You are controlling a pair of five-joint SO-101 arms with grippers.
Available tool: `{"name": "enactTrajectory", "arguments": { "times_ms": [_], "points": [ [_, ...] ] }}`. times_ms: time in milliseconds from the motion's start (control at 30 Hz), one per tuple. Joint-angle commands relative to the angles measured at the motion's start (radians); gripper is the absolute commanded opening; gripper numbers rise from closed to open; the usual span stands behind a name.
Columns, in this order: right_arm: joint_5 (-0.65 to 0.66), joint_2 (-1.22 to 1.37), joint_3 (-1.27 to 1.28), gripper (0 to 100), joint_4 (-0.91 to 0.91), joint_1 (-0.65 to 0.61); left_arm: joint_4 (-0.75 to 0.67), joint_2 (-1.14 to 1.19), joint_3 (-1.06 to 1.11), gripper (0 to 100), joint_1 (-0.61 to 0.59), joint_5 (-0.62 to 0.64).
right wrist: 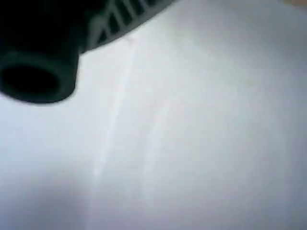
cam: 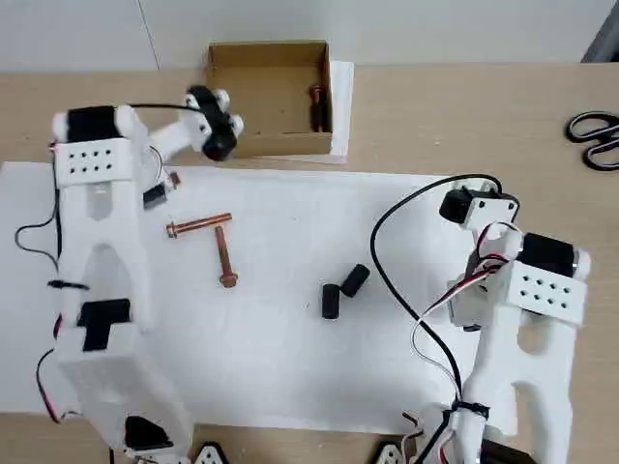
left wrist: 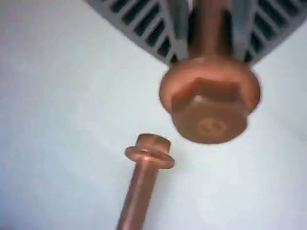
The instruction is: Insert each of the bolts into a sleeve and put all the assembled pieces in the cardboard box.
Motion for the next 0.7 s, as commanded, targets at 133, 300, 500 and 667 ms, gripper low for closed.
{"name": "enactTrajectory", "arguments": {
  "times_ms": [133, 300, 500, 667],
  "points": [
    [0.011, -0.156, -0.008, 0.4, 0.062, -0.001, 0.017, -0.210, -0.044, 1, 0.011, 0.249],
    [0.011, -0.292, 0.018, 0.4, 0.105, -0.090, 0.018, -0.328, -0.018, 1, 0.012, 0.420],
    [0.012, -0.364, 0.034, 0.4, 0.107, -0.148, 0.018, -0.546, 0.174, 1, 0.012, 0.589],
    [0.006, -0.371, 0.034, 0.4, 0.108, -0.143, 0.018, -0.755, 0.401, 1, 0.012, 0.634]
  ]
}}
